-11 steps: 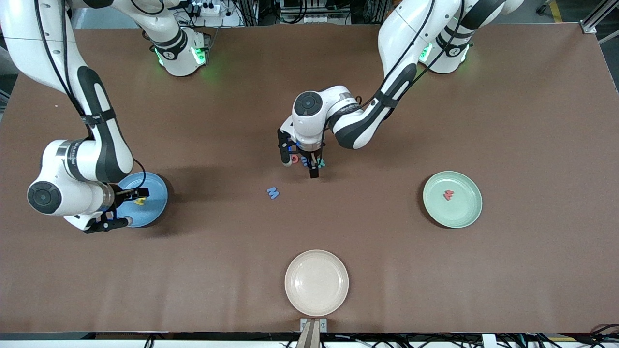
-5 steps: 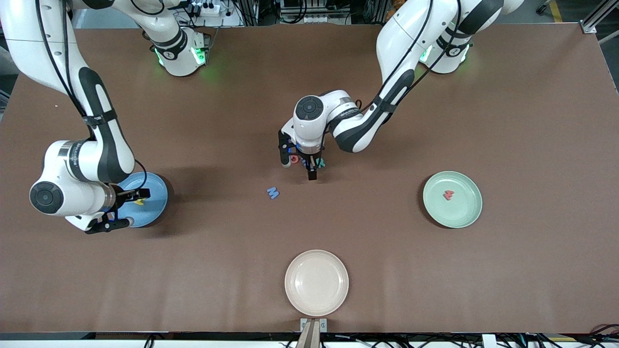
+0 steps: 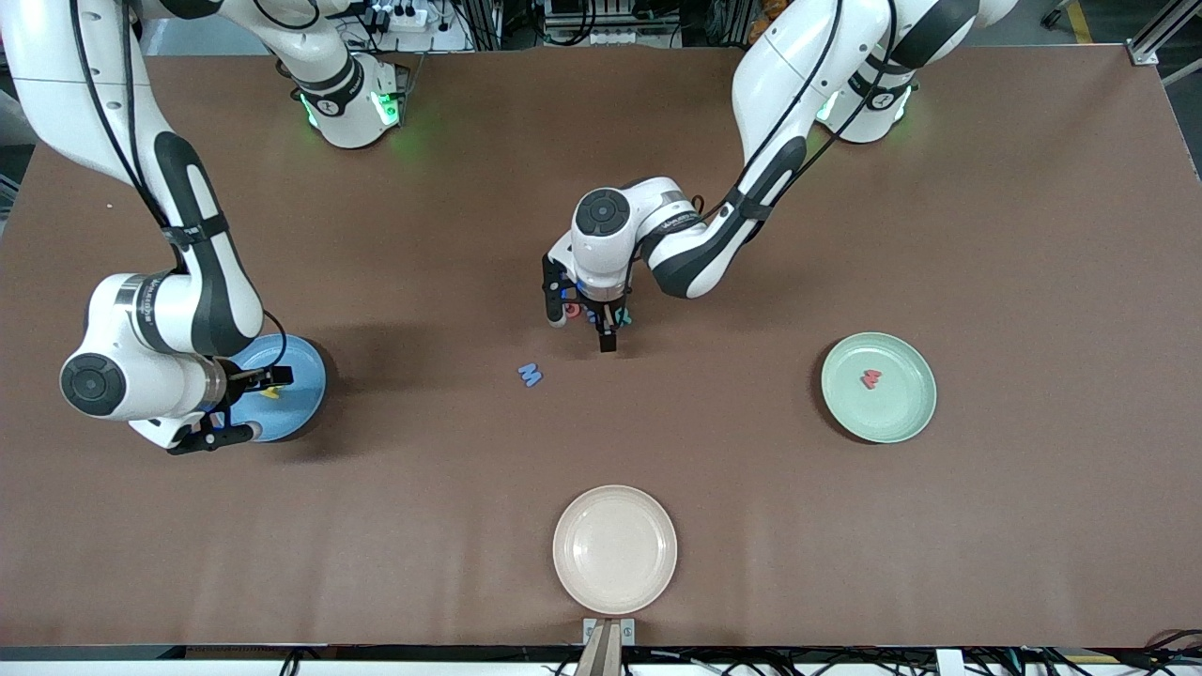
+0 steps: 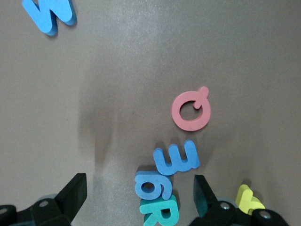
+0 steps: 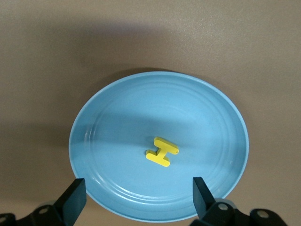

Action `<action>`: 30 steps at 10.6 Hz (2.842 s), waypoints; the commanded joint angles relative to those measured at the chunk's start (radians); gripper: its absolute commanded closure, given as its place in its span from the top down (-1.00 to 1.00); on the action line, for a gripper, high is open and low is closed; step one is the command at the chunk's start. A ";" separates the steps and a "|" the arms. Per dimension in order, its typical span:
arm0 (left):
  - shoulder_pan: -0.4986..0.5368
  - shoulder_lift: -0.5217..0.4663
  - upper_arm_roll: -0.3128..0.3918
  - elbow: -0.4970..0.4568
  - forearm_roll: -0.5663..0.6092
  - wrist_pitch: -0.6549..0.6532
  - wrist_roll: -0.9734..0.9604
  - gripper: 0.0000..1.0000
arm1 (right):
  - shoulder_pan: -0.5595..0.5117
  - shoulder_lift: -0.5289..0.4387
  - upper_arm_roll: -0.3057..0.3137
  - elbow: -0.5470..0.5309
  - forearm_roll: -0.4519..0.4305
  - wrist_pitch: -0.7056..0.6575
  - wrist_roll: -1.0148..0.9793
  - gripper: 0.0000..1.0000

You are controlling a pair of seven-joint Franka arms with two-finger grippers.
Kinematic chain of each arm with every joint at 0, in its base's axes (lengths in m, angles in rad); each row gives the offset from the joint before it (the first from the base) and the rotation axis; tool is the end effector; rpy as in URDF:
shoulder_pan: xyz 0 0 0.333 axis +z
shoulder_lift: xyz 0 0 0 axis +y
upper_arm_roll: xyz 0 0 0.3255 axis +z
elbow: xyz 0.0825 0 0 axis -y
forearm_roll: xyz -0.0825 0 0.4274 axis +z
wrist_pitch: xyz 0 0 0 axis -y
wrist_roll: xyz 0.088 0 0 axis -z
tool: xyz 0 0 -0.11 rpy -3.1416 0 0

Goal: Sort uppercase to blue plate, lowercase to green plate
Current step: 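Grasp the blue g letter with the left gripper, then carry the g to the green plate while the right gripper reaches the N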

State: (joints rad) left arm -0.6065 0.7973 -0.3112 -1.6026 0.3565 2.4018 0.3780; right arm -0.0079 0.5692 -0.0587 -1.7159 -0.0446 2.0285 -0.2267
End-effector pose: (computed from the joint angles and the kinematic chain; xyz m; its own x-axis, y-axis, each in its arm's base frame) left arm 0.4692 -0.5649 0.1543 0.1090 -0.9934 0.0359 -0.9927 -0.1107 -0.0474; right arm 0.6777 -0.0453 0.2170 0.9478 0.1815 -0.2620 0.1898 -0.9818 0.0066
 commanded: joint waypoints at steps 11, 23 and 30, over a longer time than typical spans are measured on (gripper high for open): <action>0.004 0.013 -0.003 -0.011 0.025 -0.004 0.010 0.63 | 0.028 0.000 0.011 -0.004 0.005 0.007 0.003 1.00; 0.021 -0.016 -0.005 -0.002 0.015 -0.067 0.004 -0.74 | 0.020 0.006 0.011 -0.004 0.005 0.010 -0.006 1.00; 0.149 -0.196 -0.013 0.003 -0.129 -0.262 0.016 -0.76 | 0.106 -0.002 0.011 -0.005 0.086 0.001 0.039 1.00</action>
State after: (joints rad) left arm -0.5083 0.6706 -0.3150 -1.5770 0.2750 2.1913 0.3780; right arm 0.0543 0.5768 -0.0466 -1.7159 0.0236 2.0306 -0.2211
